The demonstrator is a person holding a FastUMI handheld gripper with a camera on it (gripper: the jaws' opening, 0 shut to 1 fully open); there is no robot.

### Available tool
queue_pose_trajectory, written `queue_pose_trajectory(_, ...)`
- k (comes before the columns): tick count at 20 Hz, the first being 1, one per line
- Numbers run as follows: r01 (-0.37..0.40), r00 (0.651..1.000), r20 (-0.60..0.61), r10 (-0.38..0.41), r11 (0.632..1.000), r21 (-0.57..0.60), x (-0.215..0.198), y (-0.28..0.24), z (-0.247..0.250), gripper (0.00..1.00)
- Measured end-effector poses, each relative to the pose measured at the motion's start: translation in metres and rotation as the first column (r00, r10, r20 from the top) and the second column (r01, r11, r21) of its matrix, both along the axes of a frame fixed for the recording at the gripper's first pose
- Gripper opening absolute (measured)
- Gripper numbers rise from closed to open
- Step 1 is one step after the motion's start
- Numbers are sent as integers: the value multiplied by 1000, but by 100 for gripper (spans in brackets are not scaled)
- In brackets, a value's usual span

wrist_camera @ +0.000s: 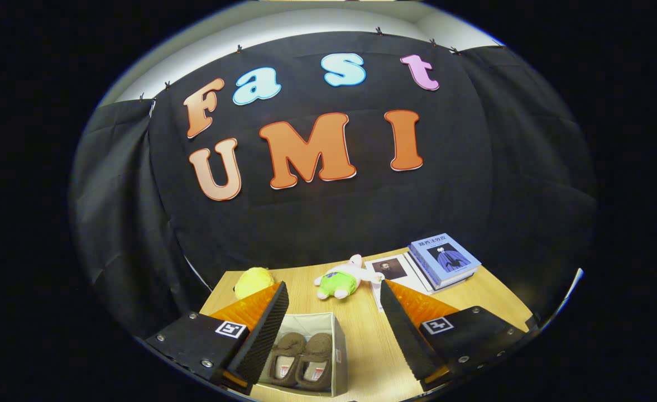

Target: Open the storage box then place both shoes into the box .Put the left shoe in first, then the right shoe, with the right side of both shoes facing outward in a uniform manner.

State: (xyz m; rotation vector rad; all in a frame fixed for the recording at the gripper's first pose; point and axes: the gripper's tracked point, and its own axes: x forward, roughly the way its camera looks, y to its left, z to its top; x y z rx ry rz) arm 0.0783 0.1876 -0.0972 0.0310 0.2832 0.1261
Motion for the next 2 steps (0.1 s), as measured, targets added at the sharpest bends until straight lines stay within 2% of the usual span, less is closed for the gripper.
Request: queue_pose_trajectory(2,10,1000,19,-10,1000,6,-1,-4,8,98)
